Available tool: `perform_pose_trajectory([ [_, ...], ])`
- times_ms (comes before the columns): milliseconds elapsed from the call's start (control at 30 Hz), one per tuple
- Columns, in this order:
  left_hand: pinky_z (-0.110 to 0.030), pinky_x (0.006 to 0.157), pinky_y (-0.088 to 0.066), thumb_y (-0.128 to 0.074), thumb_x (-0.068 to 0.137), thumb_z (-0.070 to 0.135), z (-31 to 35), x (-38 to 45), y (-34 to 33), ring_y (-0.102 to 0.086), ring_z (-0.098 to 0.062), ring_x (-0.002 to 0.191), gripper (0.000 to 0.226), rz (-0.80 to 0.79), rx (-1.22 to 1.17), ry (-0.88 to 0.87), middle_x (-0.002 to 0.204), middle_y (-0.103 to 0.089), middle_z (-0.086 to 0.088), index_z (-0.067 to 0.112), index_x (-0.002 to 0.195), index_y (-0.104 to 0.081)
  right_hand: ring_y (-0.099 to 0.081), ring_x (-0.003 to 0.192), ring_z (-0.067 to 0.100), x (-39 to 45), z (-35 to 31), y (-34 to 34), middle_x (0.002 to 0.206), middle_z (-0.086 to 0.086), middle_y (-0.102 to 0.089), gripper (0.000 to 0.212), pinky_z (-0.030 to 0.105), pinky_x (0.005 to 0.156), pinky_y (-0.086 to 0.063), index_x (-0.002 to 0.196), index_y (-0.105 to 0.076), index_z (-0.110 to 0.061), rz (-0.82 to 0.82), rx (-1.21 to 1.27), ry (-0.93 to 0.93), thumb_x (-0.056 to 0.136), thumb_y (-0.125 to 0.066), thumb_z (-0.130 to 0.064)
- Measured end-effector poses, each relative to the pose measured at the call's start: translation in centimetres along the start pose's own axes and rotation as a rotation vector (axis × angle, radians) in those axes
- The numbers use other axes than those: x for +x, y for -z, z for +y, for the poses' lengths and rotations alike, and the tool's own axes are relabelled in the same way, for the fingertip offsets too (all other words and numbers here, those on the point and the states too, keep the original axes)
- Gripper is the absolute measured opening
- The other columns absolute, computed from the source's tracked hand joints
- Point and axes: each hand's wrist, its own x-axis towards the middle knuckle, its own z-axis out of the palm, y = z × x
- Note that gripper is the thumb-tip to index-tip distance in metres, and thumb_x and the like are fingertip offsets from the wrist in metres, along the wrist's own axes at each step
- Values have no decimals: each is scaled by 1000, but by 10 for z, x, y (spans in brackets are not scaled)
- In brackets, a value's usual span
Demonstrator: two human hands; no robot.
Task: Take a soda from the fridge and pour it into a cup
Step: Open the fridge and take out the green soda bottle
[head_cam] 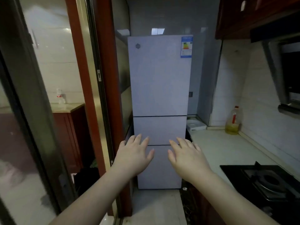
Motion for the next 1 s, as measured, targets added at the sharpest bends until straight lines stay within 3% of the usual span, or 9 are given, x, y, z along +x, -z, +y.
perform_pose_trajectory([
  [333,-46,116,-24,-22,98,58,-26,109,-57,-16,-20,147,63,-27,34,-16,160,-20,0,30,153,-16,-22,143,19,107,29,-47,156,-1,-26,54,39,115,-18,151,-21,-28,-30,-40,-9,100,-21,-48],
  [867,-44,112,-28,-23,99,55,-11,308,-110,-21,-21,145,61,18,107,35,157,-26,-1,26,152,-21,-22,142,23,301,112,-101,157,3,-25,54,42,116,-16,151,-20,-25,-54,11,122,101,-22,-45],
  [933,-44,108,-32,-25,99,52,-12,325,-119,-31,-22,141,58,43,168,28,152,-36,-3,24,149,-30,-23,142,23,318,117,-109,157,3,-25,54,41,116,-16,152,-19,-25,-50,28,134,101,-22,-45],
  [1000,-44,97,-43,-29,95,48,-13,339,-128,-50,-24,126,55,85,181,22,135,-56,-5,20,136,-51,-23,142,22,336,120,-117,157,2,-25,54,41,116,-15,152,-18,-25,-39,34,142,101,-22,-44],
])
